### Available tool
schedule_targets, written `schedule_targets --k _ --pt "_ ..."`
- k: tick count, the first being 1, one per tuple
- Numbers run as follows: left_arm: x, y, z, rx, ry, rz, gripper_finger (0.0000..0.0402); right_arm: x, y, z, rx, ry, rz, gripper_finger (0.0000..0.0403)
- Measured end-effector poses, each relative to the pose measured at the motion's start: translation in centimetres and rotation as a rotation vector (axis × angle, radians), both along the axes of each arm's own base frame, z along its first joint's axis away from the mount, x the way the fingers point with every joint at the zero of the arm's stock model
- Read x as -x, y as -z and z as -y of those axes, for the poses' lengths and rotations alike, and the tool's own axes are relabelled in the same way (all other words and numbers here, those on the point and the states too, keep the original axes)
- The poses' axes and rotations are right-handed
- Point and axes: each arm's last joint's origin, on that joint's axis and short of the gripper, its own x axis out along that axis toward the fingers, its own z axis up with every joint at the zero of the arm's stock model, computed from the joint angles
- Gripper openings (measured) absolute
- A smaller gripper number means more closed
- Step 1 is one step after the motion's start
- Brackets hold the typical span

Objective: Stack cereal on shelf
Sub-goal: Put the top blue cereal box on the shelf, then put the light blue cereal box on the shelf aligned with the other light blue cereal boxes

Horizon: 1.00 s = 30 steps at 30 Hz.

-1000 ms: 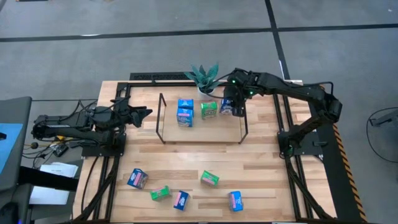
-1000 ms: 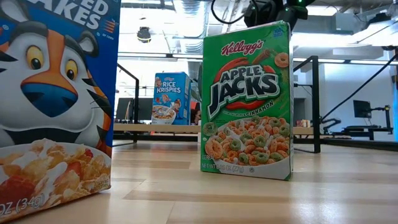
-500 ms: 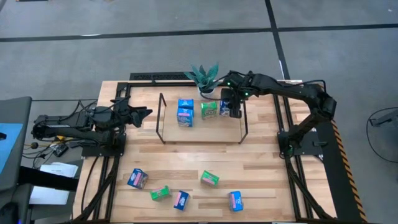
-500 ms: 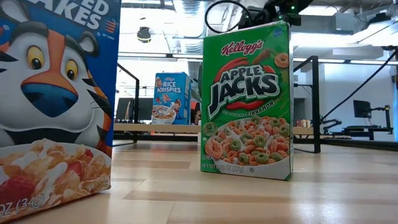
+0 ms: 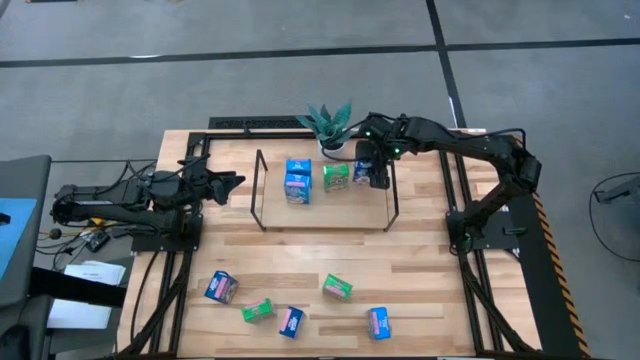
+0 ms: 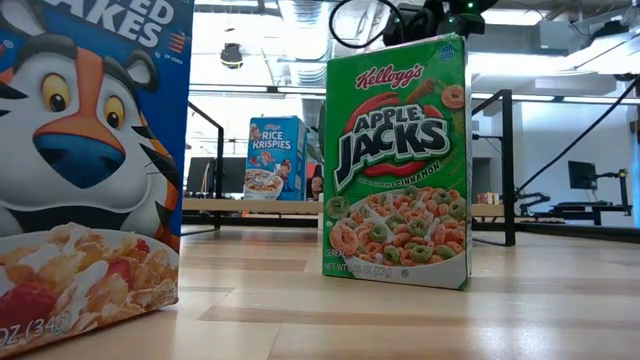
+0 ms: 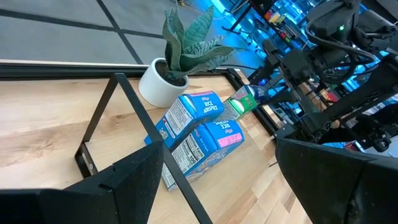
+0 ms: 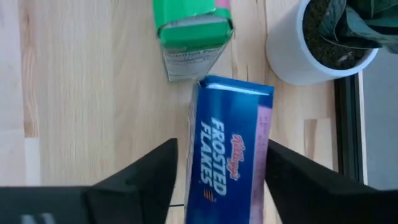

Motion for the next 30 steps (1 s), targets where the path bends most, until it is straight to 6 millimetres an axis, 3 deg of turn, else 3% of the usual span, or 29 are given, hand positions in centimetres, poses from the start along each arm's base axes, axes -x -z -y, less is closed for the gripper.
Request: schedule_targets --k 6,13,22,26,30 --pt "0.0 0.0 0.0 -0.001 -0.001 0.0 0.03 0.1 -0.2 0.0 0.019 0.011 -0.019 0.0274" --pt "0.0 0.0 0.0 -0.005 -0.004 -0.004 0.03 0.1 -3.2 0.1 0.044 0.016 0.002 0.0275" --pt "-0.1 0.0 0.2 0.018 0.089 -0.002 0.03 0.8 -11.1 -1.2 0.065 0.046 0.116 0.0275" --pt "-0.4 -0.1 0.9 0.081 0.319 0.018 0.03 1.6 -14.6 -2.6 0.07 0.044 0.179 0.0275" --pt "-0.5 0.0 1.6 0.256 0.549 0.049 0.03 2.3 -16.7 -4.2 0.054 0.032 0.206 0.0275"
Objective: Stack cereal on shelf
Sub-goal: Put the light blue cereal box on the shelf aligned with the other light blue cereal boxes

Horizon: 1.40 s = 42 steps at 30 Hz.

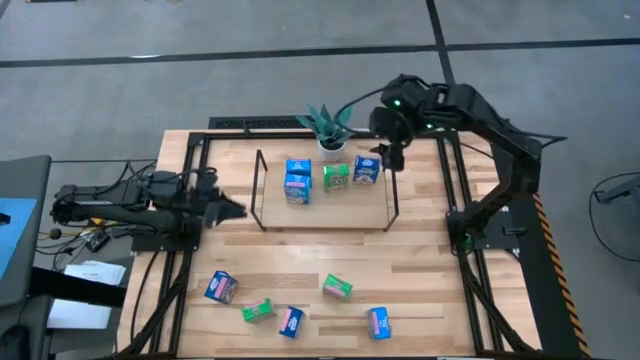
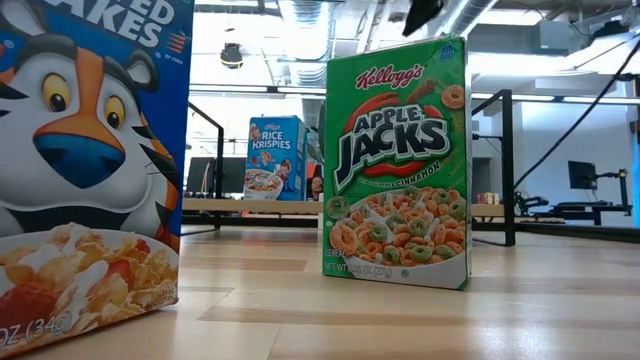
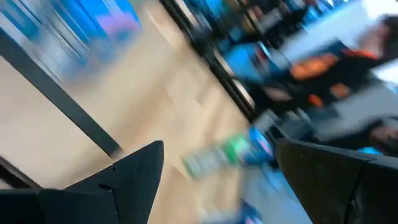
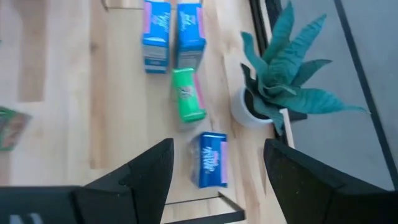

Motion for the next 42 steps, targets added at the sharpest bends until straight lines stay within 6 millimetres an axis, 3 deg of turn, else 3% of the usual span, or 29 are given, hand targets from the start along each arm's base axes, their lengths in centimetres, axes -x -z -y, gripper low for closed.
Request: schedule_targets --k 4,7,14,19,24,33,42 --pt "-0.4 0.2 0.7 0.136 0.099 -0.041 0.03 -0.1 -0.1 -2.0 -0.05 -0.019 -0.022 0.0275" --pt "-0.9 -0.9 1.5 0.16 0.166 -0.053 0.03 0.0 0.4 -4.0 -0.097 -0.054 -0.094 0.0275" --pt "-2.5 -7.5 3.6 0.071 0.269 0.03 0.03 0.2 2.1 -9.2 -0.182 -0.077 -0.198 0.0275" --pt "-3.2 -12.7 4.8 -0.081 0.264 0.098 0.03 2.0 3.2 -12.3 -0.159 -0.007 -0.238 0.0275" --pt "-4.0 -15.8 5.4 -0.144 0.214 0.104 0.03 3.9 4.7 -15.0 -0.219 0.078 -0.2 0.0275" --pt "-4.7 -17.0 5.7 -0.202 0.241 0.092 0.03 4.6 10.1 -22.5 -0.36 0.335 -0.243 0.0275" --pt "-3.8 -17.1 5.4 -0.251 0.263 0.095 0.03 1.9 14.1 -29.6 -0.583 0.526 -0.201 0.0275"
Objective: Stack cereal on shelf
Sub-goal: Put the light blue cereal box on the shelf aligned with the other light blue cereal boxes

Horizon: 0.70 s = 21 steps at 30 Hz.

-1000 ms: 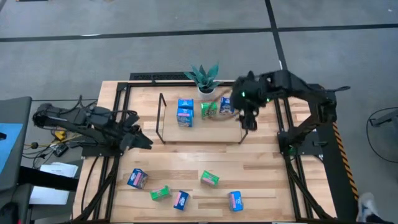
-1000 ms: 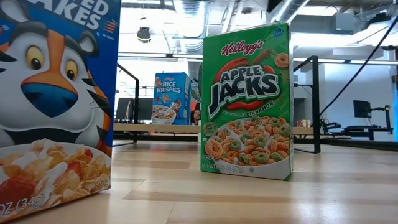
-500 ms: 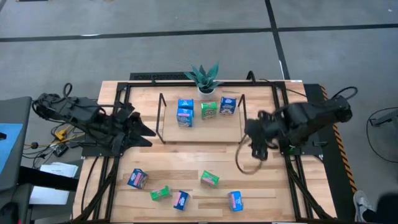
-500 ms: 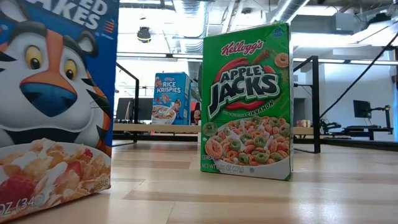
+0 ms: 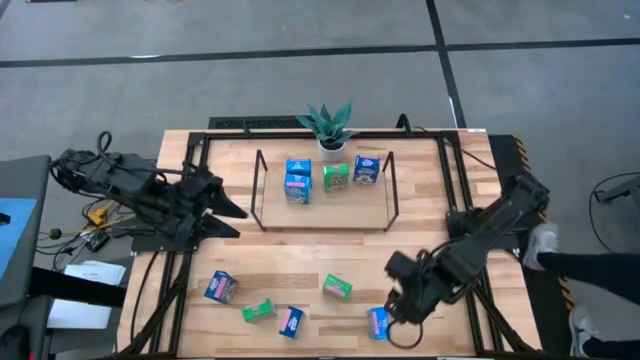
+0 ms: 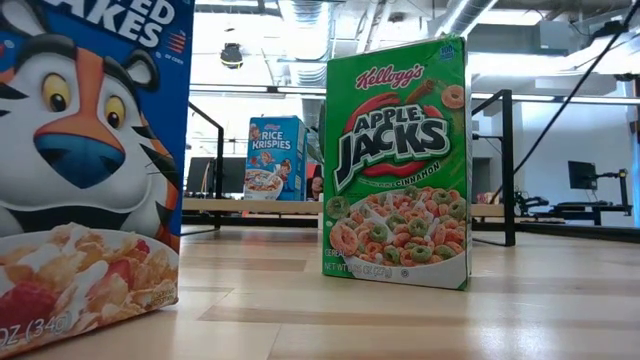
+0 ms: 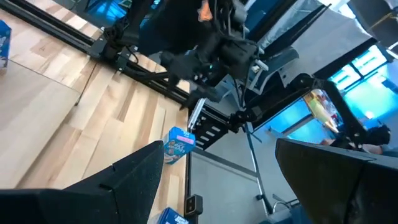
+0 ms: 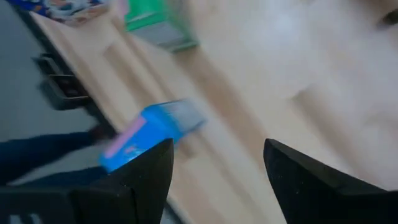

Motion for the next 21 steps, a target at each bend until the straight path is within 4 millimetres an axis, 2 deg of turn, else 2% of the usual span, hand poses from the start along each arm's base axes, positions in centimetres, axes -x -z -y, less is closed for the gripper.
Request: schedule_targets --k 7,16,21 --pt "0.3 0.3 0.1 -0.064 0.066 -0.014 0.03 -1.8 2.7 -2.5 -0.123 0.128 -0.056 0.0275" --pt "0.4 0.9 0.1 -0.104 0.1 -0.073 0.03 -3.0 2.4 -4.7 -0.186 0.26 -0.051 0.0275" --pt "0.5 1.1 0.1 -0.137 0.107 -0.087 0.03 -4.5 3.7 -6.0 -0.16 0.26 -0.075 0.0275"
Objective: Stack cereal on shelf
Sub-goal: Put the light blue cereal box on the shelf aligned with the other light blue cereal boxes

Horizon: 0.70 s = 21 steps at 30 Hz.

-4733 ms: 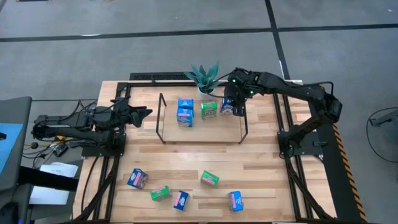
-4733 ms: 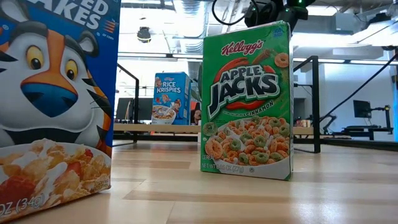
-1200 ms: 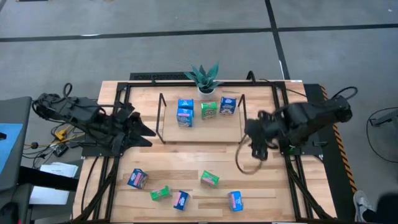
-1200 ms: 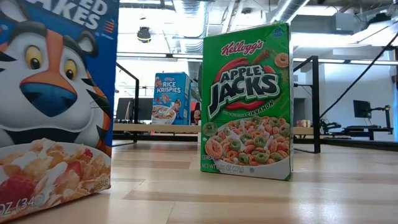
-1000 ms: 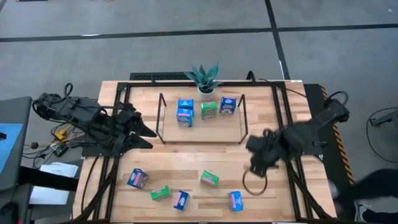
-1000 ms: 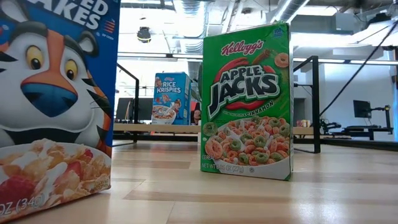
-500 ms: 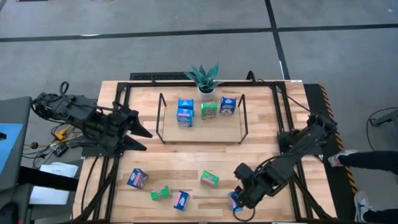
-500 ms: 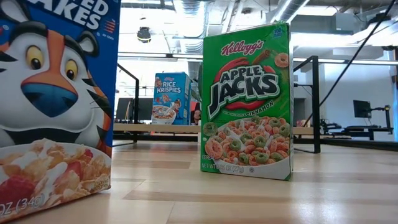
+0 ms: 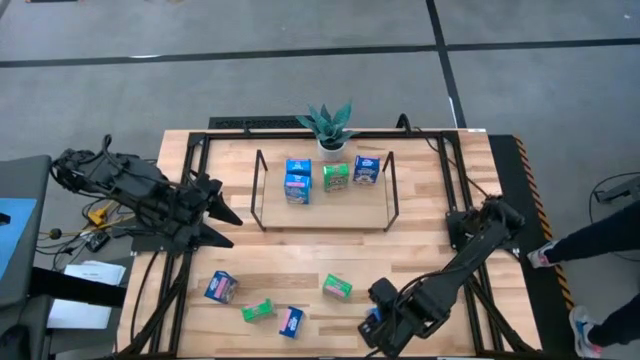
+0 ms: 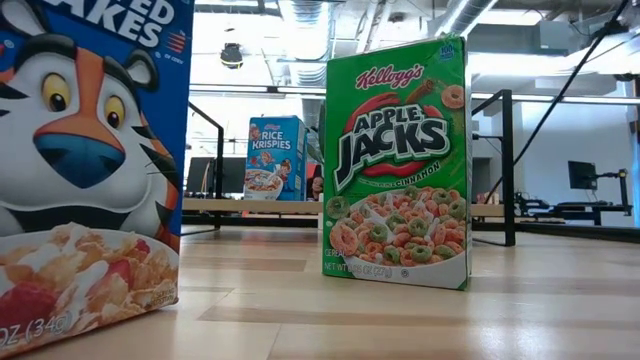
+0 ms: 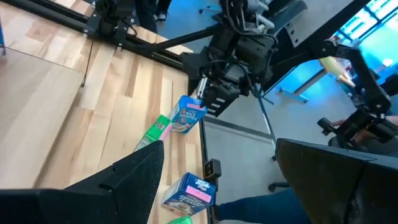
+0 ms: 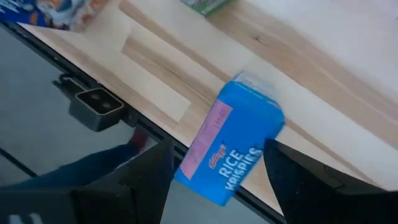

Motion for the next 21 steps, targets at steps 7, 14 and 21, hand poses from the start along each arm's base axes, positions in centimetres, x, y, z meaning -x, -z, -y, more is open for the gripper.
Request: schedule_targets --k 7,14,21 --pt "0.0 0.1 0.0 -0.005 0.001 -0.004 0.03 -0.9 0.0 -0.4 0.064 0.009 -0.069 0.0275" --pt "0.0 0.1 0.0 -0.016 0.004 -0.001 0.03 -1.0 -1.5 -0.1 0.099 0.053 -0.059 0.0275" --pt "0.0 0.1 0.0 -0.038 0.009 0.002 0.03 -0.6 -1.2 -0.5 0.102 0.128 -0.082 0.0275"
